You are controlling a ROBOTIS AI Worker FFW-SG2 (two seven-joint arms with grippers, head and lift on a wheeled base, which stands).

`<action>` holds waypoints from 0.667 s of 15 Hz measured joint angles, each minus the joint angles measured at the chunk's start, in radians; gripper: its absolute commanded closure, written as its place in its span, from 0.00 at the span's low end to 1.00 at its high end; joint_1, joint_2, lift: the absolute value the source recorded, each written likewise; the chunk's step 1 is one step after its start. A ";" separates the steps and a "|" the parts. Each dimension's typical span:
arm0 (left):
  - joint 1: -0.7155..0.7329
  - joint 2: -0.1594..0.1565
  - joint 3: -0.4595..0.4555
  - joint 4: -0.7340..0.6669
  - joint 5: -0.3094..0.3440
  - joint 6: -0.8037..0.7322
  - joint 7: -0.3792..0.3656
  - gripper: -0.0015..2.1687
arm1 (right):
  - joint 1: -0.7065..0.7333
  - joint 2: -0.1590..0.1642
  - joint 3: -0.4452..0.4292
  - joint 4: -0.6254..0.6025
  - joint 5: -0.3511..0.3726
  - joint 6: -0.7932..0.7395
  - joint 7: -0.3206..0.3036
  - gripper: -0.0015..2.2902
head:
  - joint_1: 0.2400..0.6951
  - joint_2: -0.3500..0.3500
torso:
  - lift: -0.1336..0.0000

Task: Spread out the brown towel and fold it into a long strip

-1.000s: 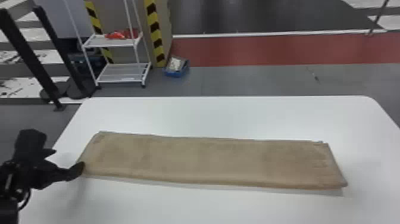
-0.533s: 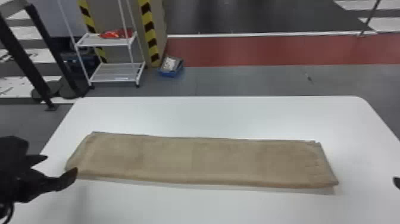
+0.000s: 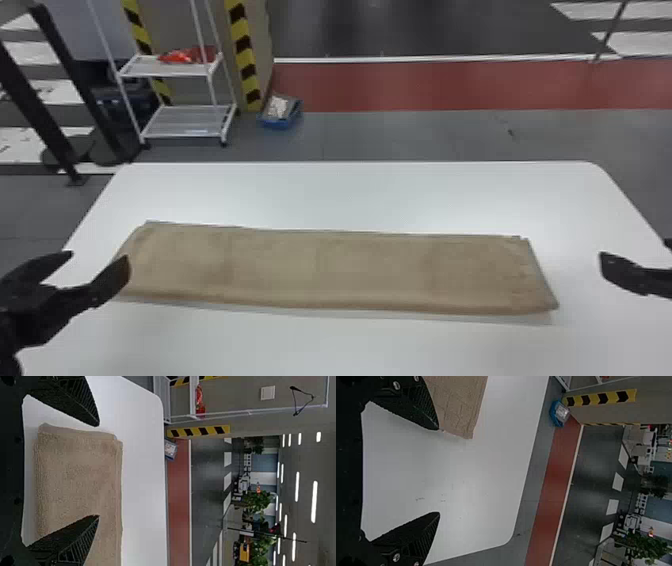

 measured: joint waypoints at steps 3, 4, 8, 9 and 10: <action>0.014 -0.008 -0.075 0.084 0.107 -0.159 0.168 0.03 | 0.111 0.039 0.048 -0.019 -0.140 -0.149 -0.223 0.06 | 1.00 0.61 | 0.08; 0.016 -0.008 -0.103 0.124 0.125 -0.248 0.210 0.03 | 0.148 0.040 0.060 -0.015 -0.189 -0.249 -0.252 0.06 | 1.00 0.62 | 0.08; 0.027 -0.008 -0.220 0.285 0.156 -0.593 0.343 0.03 | 0.243 0.041 0.105 0.057 -0.297 -0.572 -0.346 0.06 | 1.00 0.66 | 0.08; 0.038 -0.008 -0.250 0.298 0.153 -0.635 0.364 0.03 | 0.257 0.041 0.116 0.079 -0.309 -0.616 -0.390 0.06 | 1.00 0.64 | 0.08; 0.054 -0.008 -0.287 0.303 0.139 -0.679 0.387 0.03 | 0.273 0.041 0.131 0.104 -0.324 -0.659 -0.444 0.06 | 1.00 0.62 | 0.08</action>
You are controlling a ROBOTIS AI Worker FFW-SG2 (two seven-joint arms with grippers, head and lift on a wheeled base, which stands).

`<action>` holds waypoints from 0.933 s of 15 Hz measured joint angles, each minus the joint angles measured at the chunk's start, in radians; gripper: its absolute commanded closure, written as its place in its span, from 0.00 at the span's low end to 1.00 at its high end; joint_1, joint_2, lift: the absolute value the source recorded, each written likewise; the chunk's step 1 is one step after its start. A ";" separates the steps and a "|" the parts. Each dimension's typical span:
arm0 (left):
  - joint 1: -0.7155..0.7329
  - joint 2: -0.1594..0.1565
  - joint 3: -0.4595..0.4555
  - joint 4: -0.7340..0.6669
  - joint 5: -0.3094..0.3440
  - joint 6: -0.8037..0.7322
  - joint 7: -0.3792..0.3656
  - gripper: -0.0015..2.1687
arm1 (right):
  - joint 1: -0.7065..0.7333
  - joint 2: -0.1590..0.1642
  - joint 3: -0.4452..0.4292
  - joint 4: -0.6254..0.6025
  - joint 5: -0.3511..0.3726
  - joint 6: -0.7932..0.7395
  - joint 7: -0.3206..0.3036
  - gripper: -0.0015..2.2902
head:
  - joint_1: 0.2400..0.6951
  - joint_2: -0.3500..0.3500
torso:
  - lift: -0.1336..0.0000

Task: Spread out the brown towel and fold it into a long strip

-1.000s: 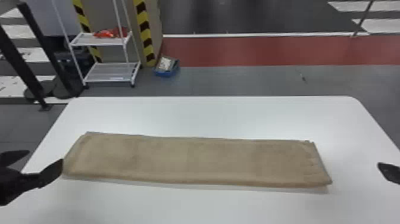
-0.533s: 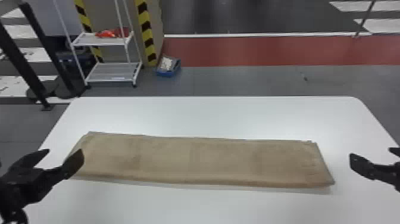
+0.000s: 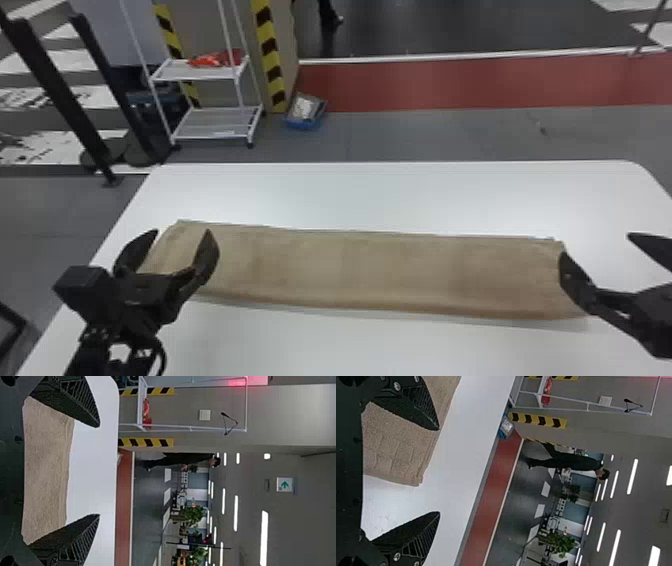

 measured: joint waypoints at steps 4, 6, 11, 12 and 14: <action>0.034 0.000 -0.059 -0.018 -0.060 -0.053 0.057 0.03 | 0.046 0.000 0.072 0.064 -0.016 -0.086 -0.129 0.06 | 1.00 0.61 | 0.08; 0.076 0.000 -0.060 -0.052 -0.062 -0.058 0.081 0.03 | 0.076 0.000 0.080 0.056 -0.027 -0.123 -0.149 0.06 | 1.00 0.63 | 0.08; 0.134 0.000 -0.049 -0.139 -0.062 0.047 0.065 0.04 | 0.153 0.000 0.077 0.146 -0.164 -0.643 -0.095 0.06 | 1.00 0.72 | 0.08; 0.141 0.000 -0.048 -0.151 -0.063 0.060 0.063 0.04 | 0.158 0.000 0.076 0.156 -0.183 -0.665 -0.095 0.06 | 1.00 0.72 | 0.08; 0.144 0.000 -0.049 -0.156 -0.063 0.068 0.062 0.04 | 0.161 0.000 0.081 0.159 -0.194 -0.616 -0.119 0.06 | 1.00 0.71 | 0.08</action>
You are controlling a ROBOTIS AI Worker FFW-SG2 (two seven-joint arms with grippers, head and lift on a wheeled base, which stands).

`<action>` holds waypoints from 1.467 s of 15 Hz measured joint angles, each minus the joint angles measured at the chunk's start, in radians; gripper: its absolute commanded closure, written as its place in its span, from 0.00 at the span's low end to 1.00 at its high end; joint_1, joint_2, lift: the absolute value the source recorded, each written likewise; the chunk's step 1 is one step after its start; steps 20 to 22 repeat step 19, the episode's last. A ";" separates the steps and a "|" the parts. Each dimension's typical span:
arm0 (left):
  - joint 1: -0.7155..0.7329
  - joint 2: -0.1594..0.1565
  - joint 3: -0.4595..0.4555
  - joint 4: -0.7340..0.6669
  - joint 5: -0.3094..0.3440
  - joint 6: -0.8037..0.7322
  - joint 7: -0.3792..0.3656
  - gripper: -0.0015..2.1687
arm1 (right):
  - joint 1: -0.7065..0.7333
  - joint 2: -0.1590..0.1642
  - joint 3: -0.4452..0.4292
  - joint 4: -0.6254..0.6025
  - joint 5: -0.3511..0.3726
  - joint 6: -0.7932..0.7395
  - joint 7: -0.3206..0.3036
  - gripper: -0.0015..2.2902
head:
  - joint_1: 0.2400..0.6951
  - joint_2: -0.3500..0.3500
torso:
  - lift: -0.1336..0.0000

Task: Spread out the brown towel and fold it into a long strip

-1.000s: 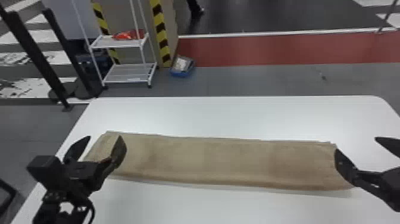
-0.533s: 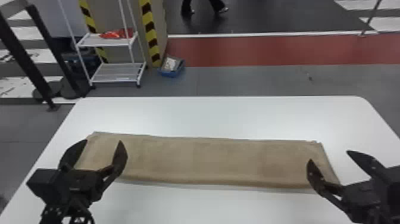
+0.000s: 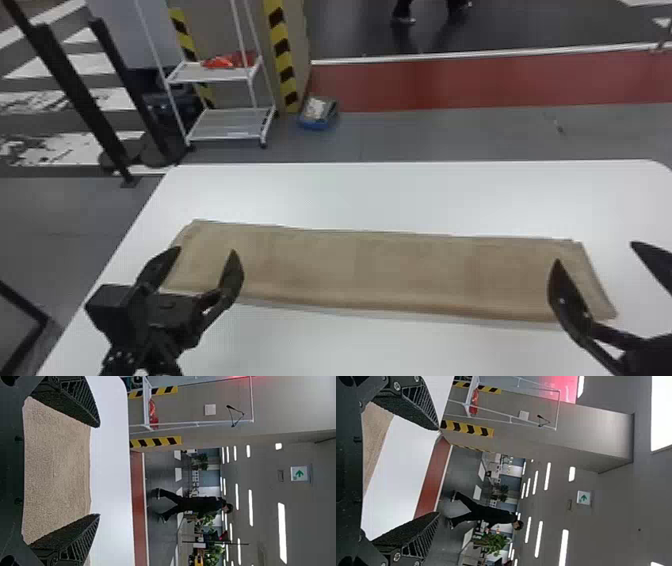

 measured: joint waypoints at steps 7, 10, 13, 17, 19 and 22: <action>-0.009 0.000 -0.008 0.036 0.006 -0.010 0.002 0.04 | -0.007 0.000 0.058 -0.060 -0.006 0.248 -0.065 0.06 | 1.00 0.71 | 0.08; -0.004 0.000 -0.008 0.036 0.012 -0.018 0.004 0.04 | -0.008 0.000 0.062 -0.066 -0.006 0.278 -0.075 0.06 | 1.00 0.71 | 0.08; 0.000 0.000 -0.008 0.033 0.012 -0.020 0.002 0.04 | -0.008 0.000 0.062 -0.072 -0.006 0.290 -0.074 0.06 | 1.00 0.71 | 0.08; 0.002 0.000 -0.008 0.032 0.012 -0.020 -0.001 0.04 | -0.003 0.000 0.064 -0.078 -0.006 0.291 -0.074 0.06 | 1.00 0.71 | 0.08; 0.002 0.000 -0.009 0.032 0.012 -0.020 -0.003 0.04 | -0.001 0.000 0.065 -0.081 -0.006 0.291 -0.074 0.06 | 1.00 0.71 | 0.08; 0.002 0.000 -0.009 0.032 0.012 -0.020 -0.003 0.04 | -0.001 0.000 0.065 -0.081 -0.006 0.291 -0.074 0.06 | 1.00 0.71 | 0.08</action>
